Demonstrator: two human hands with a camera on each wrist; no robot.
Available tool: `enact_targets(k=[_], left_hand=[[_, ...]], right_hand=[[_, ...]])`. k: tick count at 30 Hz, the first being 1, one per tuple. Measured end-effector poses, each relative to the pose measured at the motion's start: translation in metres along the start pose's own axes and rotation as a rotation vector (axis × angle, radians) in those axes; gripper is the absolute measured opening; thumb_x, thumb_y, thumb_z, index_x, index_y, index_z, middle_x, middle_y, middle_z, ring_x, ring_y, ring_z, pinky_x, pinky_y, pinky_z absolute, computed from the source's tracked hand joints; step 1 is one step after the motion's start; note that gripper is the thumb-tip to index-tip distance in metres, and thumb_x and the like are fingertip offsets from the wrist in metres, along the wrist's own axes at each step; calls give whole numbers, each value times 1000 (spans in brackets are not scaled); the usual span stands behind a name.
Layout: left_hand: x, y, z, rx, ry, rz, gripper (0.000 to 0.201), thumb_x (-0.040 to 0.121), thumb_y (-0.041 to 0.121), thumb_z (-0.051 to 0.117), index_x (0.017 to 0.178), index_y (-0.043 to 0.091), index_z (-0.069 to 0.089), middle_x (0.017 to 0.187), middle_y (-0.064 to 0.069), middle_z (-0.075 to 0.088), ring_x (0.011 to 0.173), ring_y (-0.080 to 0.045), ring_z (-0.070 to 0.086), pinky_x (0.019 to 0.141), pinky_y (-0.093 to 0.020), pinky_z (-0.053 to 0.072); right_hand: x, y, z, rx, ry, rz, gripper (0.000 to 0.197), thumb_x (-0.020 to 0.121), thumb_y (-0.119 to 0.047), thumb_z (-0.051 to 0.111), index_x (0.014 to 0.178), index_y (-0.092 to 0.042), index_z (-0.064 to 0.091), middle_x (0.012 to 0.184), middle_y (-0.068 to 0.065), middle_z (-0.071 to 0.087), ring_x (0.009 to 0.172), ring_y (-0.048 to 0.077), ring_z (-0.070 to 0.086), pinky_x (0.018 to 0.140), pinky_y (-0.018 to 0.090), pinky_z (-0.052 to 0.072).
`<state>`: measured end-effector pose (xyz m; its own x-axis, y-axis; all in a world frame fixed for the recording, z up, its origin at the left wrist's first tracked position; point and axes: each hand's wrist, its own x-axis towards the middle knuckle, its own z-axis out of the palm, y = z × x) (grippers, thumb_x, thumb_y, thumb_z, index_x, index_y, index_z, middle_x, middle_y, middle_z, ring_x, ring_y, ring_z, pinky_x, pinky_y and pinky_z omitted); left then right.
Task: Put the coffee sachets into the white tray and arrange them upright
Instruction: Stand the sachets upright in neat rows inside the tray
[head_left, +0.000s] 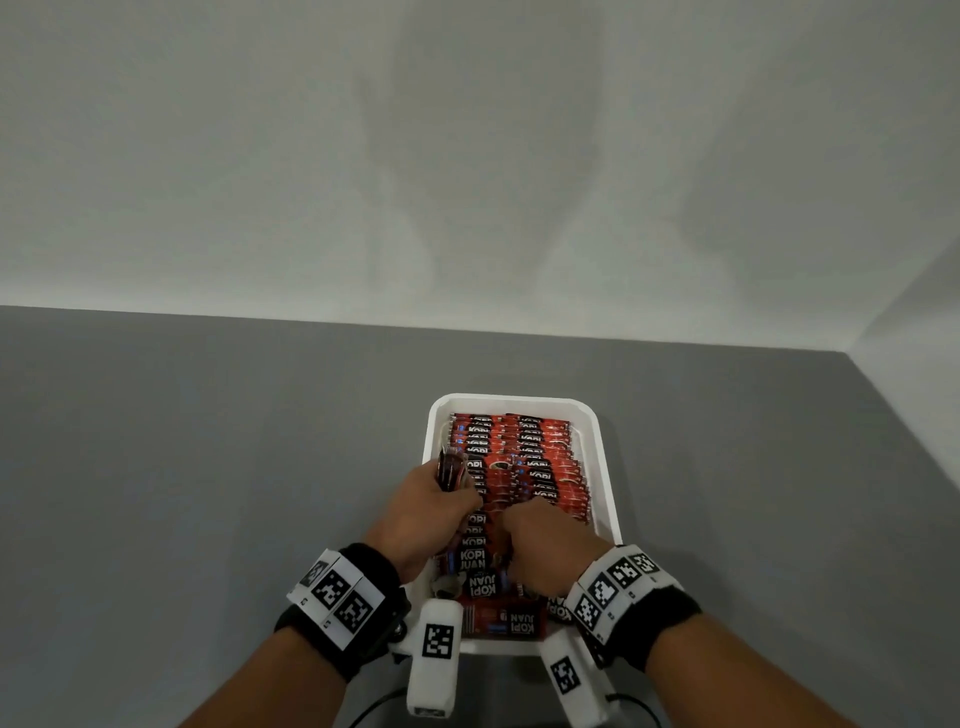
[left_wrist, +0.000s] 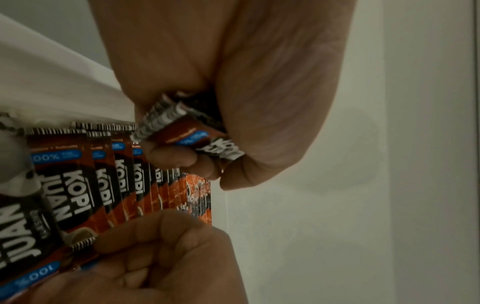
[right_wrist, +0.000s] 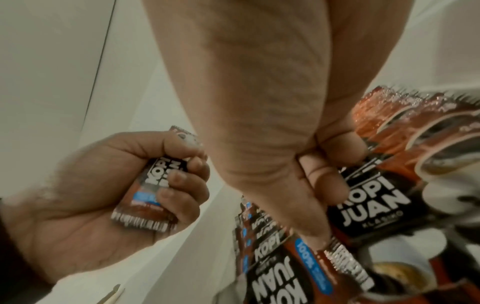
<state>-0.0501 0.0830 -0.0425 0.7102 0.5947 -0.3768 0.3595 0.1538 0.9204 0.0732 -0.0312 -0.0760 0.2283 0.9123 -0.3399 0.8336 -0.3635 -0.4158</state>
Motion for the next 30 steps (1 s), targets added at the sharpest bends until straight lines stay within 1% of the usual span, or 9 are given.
enact_targets(k=[2,5,9,12,15,18,21,26,30], left_hand=[[-2,2,-4,52,-24,35,23,85,-8,62,74,12,60,54,4,58,43,-7,50,41,-19,38],[-1,5,-9,257,-158,119,27,74,-8,73,81,18,68,68,10,71,61,-4,65,56,-16,48],[7,8,-4,423,-219,198,26,72,-3,74,91,15,70,80,4,75,68,-4,68,65,-26,57],[11,7,2,203,-47,199,34,71,2,74,100,19,74,92,0,78,84,-17,75,77,-39,61],[11,6,4,-126,55,155,32,78,-10,73,102,10,73,93,-11,77,81,-30,75,66,-37,58],[11,6,4,-232,164,84,32,78,-13,74,100,5,60,80,-12,71,60,-22,65,48,-28,49],[14,3,-1,-220,266,27,41,79,-9,73,108,14,54,83,-9,68,58,-16,60,43,-25,44],[12,12,-11,-191,277,67,22,89,-4,59,106,10,56,69,-1,57,40,-2,50,38,-17,39],[11,15,-9,-232,215,-5,21,87,-3,48,98,11,59,64,-1,54,54,-15,48,48,-26,36]], right_hand=[[2,4,-6,67,-6,4,15,83,-3,67,91,-15,70,89,-3,69,84,17,68,69,23,51],[0,5,-30,184,23,13,23,79,-5,73,79,-27,68,76,-17,60,70,-2,57,63,11,40],[5,5,-51,443,211,-25,27,74,0,73,81,-26,66,80,-8,67,73,9,63,70,30,55],[4,3,-49,722,356,36,30,77,-7,77,98,-23,64,87,-3,71,77,13,68,71,31,55],[-1,-3,-36,900,258,87,44,71,-10,85,107,-21,62,86,6,75,77,21,73,71,38,59],[1,-2,-29,790,326,98,34,71,-2,83,97,-18,66,75,3,73,68,17,69,70,42,58],[3,3,-33,717,368,137,27,74,2,81,88,-17,68,80,2,74,72,11,70,73,33,60],[4,5,-28,286,112,85,21,80,-3,75,91,-21,76,83,-17,66,79,4,65,73,15,50],[11,-8,-16,135,-25,18,24,82,-6,73,103,-17,78,107,-1,74,96,16,69,86,24,54]])
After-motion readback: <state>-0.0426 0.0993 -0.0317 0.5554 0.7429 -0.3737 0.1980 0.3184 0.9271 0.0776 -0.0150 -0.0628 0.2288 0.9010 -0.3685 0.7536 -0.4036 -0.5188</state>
